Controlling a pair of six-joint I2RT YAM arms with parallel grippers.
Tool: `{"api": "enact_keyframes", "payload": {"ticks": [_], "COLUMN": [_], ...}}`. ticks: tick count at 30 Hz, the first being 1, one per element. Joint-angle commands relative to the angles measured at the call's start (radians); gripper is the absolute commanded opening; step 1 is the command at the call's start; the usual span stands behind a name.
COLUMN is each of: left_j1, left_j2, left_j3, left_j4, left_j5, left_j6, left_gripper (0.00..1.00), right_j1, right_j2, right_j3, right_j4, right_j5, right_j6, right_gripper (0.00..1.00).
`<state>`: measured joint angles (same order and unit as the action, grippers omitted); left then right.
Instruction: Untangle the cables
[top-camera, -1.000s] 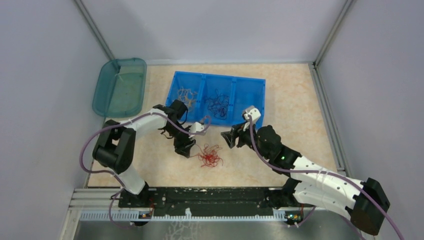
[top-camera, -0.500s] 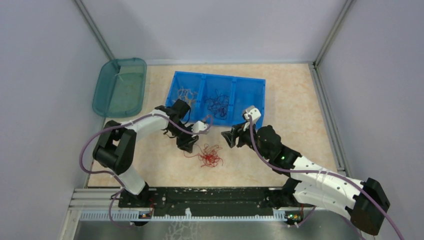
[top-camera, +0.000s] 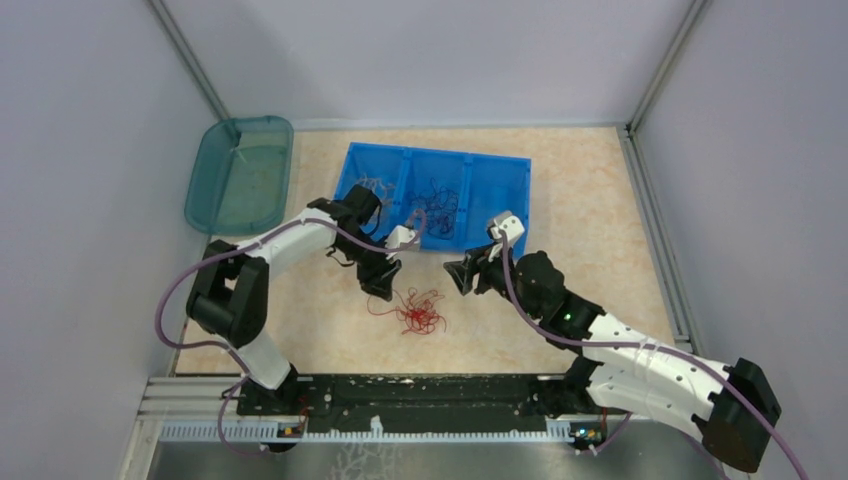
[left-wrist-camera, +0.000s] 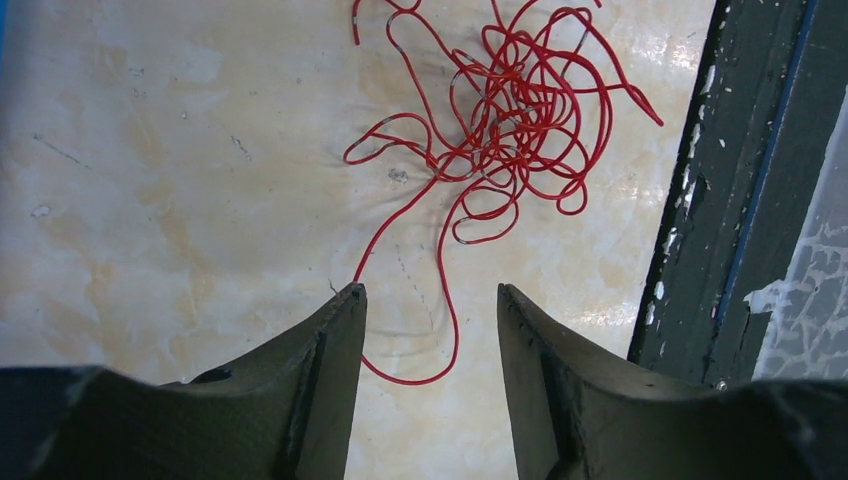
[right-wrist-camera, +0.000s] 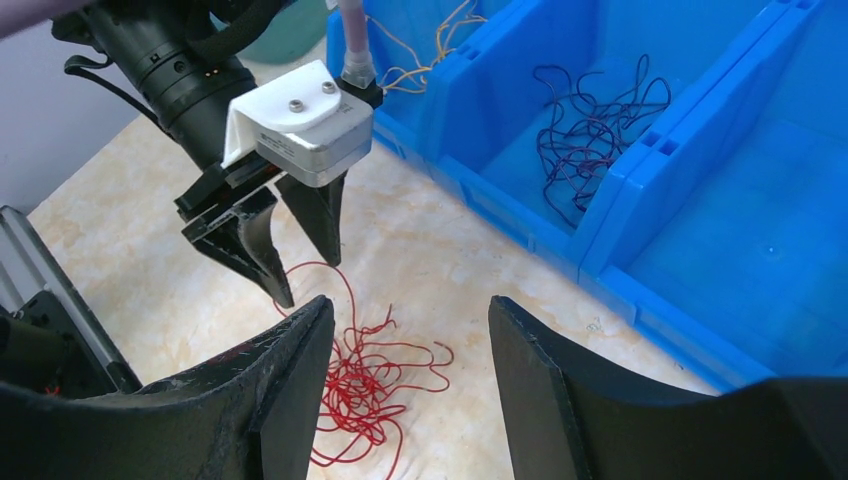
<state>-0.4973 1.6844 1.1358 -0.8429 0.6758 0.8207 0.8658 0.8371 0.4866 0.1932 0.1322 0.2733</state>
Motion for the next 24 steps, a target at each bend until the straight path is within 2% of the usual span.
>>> {"api": "enact_keyframes", "payload": {"ticks": [1, 8, 18, 21, 24], "left_j1": [0.009, 0.014, 0.009, 0.003, -0.003], "left_j2": [0.054, 0.087, 0.032, 0.033, 0.03], "left_j3": [0.031, -0.018, -0.08, -0.095, -0.084], "left_j4": [-0.031, 0.011, 0.048, 0.059, 0.059], "left_j5": [-0.021, -0.152, -0.144, -0.146, -0.14], "left_j6": [-0.032, -0.059, -0.097, -0.112, -0.13], "left_gripper": [0.57, 0.56, 0.51, 0.42, 0.26], "right_j1": [-0.006, -0.005, -0.007, -0.007, -0.006], "right_j2": [-0.027, -0.034, -0.014, -0.016, -0.021], "right_j3": [0.023, 0.025, 0.023, 0.022, 0.025], "right_j4": [0.041, 0.035, 0.061, 0.06, 0.053], "right_j5": [0.01, 0.01, -0.003, -0.002, 0.002], "right_j6": [0.003, -0.003, 0.001, 0.003, 0.003], "right_gripper": [0.59, 0.59, 0.58, 0.58, 0.57]}}
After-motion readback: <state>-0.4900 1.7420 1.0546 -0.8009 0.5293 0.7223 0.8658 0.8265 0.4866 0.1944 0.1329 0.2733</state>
